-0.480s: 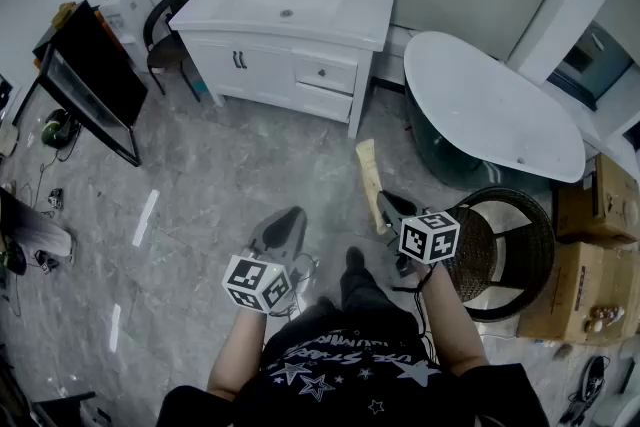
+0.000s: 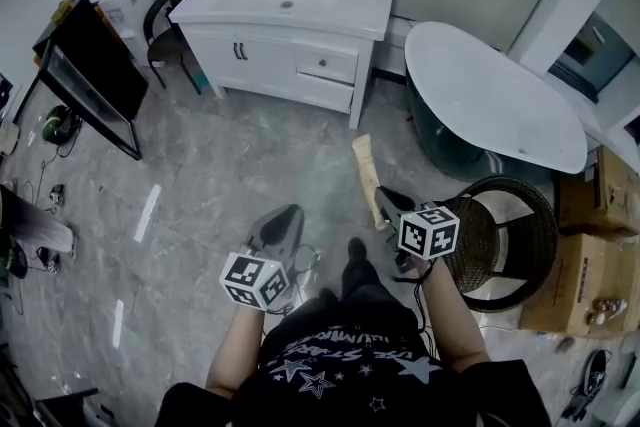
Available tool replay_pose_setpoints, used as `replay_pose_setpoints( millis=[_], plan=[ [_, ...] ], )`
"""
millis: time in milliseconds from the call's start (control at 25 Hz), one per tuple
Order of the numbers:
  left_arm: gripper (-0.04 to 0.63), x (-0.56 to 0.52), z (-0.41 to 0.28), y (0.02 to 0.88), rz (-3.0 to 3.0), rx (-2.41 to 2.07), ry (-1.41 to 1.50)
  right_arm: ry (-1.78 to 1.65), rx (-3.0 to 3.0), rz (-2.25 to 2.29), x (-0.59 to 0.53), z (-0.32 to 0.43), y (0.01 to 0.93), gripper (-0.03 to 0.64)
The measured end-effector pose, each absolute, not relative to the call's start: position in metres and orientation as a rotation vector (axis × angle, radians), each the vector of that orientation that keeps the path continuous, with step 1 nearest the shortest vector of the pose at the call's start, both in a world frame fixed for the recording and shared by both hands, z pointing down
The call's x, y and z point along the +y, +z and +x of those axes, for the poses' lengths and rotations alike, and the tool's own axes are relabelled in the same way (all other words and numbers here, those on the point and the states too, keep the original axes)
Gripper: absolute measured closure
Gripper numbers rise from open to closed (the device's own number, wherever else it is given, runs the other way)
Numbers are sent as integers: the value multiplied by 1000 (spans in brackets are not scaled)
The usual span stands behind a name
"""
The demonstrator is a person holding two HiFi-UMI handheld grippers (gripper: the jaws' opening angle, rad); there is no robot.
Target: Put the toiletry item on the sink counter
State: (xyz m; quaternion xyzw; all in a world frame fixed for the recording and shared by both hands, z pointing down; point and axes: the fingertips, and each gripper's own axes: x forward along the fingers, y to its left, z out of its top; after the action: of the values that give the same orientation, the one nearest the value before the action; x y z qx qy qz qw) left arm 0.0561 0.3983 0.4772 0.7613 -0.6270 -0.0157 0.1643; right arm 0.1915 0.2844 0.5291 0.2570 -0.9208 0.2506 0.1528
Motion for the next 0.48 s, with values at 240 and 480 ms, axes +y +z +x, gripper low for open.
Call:
replay_pose_setpoints(
  millis=[240,480],
  plan=[
    [561,411,53,483,2153,-1781,-60,731,-2637,761,293,190,530,598],
    [561,416,44,490,2118,-1793,-77,755,-2620,769,292,192,535,598]
  ],
)
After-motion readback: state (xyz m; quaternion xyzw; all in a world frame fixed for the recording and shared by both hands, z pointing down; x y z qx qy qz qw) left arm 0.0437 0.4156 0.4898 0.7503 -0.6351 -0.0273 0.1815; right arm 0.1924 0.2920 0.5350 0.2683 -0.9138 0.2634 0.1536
